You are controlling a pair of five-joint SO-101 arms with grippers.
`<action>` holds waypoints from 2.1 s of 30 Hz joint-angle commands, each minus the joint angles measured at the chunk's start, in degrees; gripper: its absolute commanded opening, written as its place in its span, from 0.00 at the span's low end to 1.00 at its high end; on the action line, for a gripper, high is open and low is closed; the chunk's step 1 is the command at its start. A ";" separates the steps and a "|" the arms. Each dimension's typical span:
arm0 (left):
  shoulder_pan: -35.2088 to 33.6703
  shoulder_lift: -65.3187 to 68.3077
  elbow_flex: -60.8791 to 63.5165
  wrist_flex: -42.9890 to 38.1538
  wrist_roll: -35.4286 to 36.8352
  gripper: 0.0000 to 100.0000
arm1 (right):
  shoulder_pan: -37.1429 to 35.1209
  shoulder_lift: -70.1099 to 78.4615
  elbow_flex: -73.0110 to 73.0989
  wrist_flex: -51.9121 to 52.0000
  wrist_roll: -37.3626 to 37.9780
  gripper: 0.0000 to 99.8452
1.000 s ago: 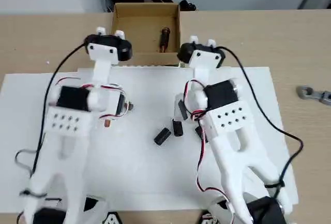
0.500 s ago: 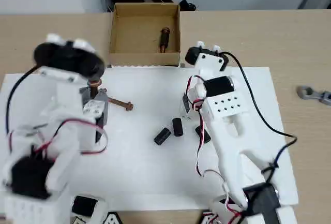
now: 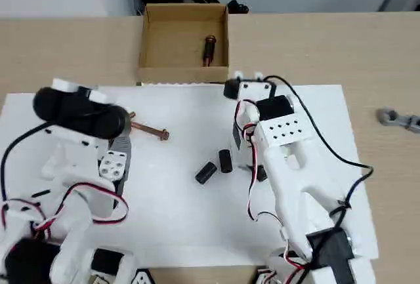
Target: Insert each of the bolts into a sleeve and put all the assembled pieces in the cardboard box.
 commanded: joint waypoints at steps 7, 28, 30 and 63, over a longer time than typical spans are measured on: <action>0.00 -2.46 0.31 0.18 -0.53 0.01 | 0.75 -3.65 -0.18 1.45 11.69 0.11; 0.00 -2.46 0.31 0.26 -0.53 0.01 | 0.75 -4.09 9.85 -11.21 15.38 0.23; 0.00 -2.46 0.31 0.26 -0.53 0.01 | 0.75 -4.09 9.85 -10.95 17.14 0.24; 0.00 -2.46 0.31 0.26 -0.44 0.01 | 0.84 -3.56 27.43 -34.24 18.20 0.23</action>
